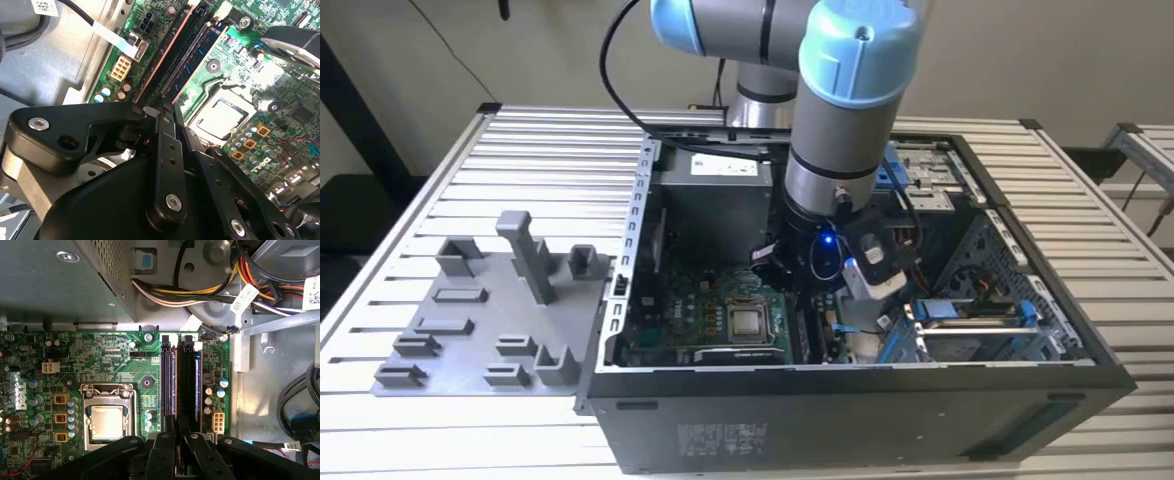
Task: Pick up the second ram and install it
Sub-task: 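Insert the second ram into the second slot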
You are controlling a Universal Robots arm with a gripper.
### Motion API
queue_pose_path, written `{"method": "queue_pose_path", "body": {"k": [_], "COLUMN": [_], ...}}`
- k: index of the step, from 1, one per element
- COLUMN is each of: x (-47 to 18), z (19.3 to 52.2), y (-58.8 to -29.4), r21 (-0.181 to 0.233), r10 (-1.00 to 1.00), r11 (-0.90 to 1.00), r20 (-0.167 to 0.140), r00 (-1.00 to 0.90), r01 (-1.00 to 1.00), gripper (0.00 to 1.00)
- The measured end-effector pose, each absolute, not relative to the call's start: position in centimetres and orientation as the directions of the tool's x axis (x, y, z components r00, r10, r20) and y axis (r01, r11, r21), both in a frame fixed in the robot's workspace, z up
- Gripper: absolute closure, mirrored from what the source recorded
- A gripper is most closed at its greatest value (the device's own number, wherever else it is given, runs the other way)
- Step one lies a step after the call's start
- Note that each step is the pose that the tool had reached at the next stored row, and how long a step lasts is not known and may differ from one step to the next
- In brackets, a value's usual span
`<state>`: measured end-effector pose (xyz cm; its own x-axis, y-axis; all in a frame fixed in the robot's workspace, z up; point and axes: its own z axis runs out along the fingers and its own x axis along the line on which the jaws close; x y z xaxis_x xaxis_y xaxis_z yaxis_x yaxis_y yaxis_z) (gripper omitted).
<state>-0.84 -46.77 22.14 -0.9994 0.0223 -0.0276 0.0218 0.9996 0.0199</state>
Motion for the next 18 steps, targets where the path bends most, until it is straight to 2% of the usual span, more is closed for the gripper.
{"method": "queue_pose_path", "body": {"k": [18], "x": [-0.84], "z": [21.92], "y": [-46.62], "r21": [0.021], "r10": [0.022], "r11": [1.0], "r20": [-0.028], "r00": [-0.999], "r01": [0.022], "gripper": [0.86]}}
